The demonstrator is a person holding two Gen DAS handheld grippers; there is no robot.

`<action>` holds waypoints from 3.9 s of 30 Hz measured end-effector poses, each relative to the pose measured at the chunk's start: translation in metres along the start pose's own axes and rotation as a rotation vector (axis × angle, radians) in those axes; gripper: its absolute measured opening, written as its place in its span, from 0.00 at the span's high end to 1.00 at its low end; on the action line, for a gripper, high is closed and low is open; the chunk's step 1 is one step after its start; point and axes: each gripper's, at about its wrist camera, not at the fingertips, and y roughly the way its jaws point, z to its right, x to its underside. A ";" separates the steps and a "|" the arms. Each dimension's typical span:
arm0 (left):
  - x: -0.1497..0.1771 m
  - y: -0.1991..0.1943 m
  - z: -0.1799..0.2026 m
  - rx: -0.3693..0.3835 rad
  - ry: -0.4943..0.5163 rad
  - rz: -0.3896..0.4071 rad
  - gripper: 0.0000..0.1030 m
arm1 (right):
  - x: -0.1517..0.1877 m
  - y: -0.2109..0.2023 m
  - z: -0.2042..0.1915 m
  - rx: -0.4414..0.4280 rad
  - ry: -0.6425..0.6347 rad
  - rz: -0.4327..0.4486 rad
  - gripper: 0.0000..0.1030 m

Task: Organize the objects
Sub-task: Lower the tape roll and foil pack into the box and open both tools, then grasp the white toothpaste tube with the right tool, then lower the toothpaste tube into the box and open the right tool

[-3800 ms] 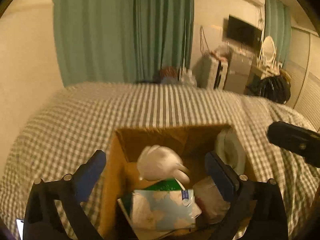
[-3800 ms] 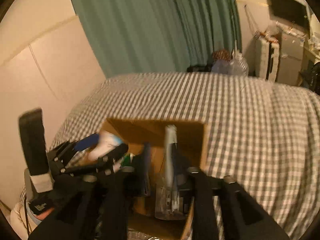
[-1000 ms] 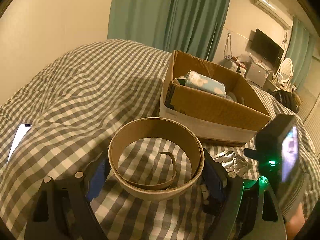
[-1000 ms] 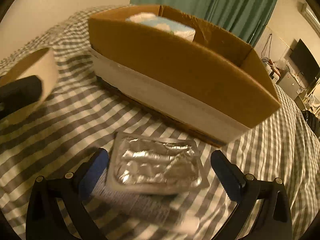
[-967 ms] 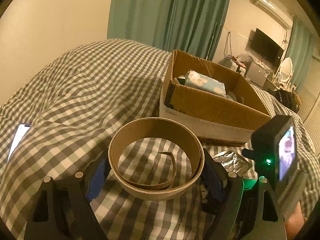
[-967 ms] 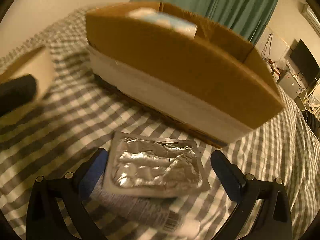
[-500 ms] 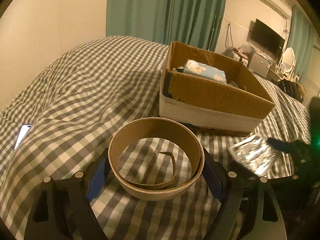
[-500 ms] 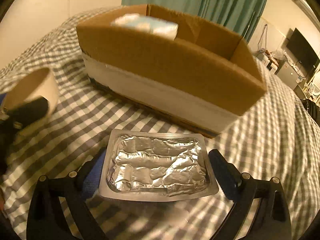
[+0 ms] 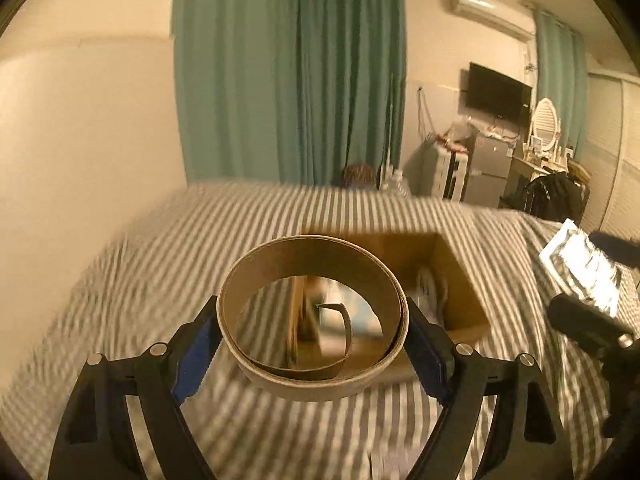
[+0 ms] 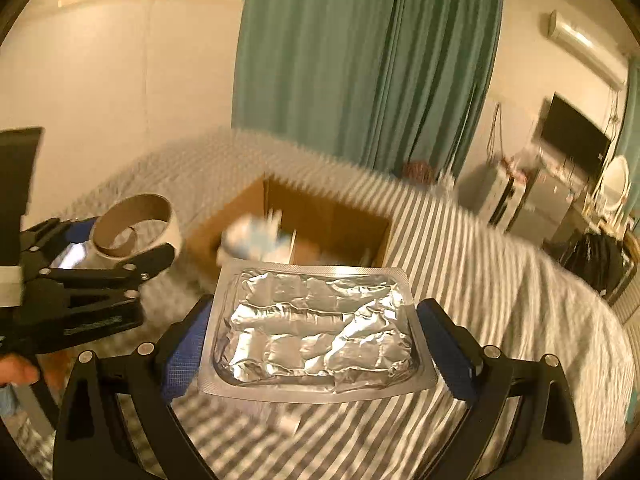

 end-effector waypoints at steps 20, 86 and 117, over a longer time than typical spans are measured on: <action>-0.023 0.187 0.022 0.100 0.122 -0.178 0.15 | -0.051 0.176 0.049 -0.070 0.130 -0.164 0.05; 0.133 0.032 0.007 -0.100 0.011 -0.229 0.00 | 0.154 0.071 -0.045 -0.161 -0.088 -0.312 0.77; -0.079 0.102 0.013 0.015 0.058 0.016 0.00 | -0.071 0.118 0.021 -0.017 0.089 -0.047 0.77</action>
